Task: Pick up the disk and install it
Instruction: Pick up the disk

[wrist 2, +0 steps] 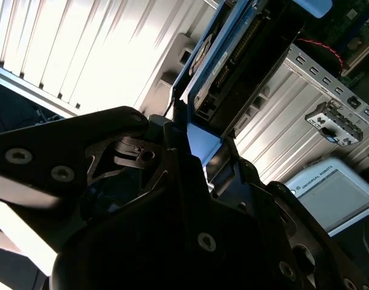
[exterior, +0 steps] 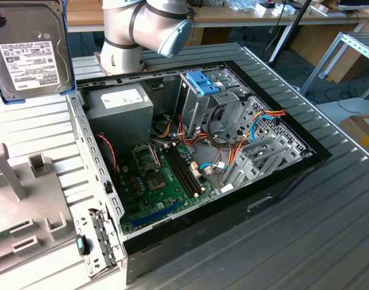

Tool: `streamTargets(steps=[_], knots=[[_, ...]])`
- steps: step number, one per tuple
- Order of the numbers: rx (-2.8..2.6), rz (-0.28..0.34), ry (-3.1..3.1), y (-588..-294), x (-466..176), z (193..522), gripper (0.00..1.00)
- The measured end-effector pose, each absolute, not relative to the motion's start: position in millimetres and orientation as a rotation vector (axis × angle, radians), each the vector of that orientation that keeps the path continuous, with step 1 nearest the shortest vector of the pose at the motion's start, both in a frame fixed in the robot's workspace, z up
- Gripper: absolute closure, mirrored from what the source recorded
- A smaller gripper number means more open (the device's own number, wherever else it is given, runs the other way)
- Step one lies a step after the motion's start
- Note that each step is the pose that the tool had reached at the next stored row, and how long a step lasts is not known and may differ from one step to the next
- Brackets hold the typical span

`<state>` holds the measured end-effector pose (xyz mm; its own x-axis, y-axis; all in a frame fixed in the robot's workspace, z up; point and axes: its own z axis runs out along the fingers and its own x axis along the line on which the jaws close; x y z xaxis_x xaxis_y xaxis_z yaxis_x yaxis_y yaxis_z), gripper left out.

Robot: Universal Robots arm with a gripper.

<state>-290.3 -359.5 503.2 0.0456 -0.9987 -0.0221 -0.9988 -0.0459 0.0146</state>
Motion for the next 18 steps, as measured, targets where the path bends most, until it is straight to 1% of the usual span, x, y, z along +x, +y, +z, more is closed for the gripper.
streamTargets(steps=[18], knots=[[-2.268, 0.041, 2.167, -357.1, -228.9, 503.2, 0.63]])
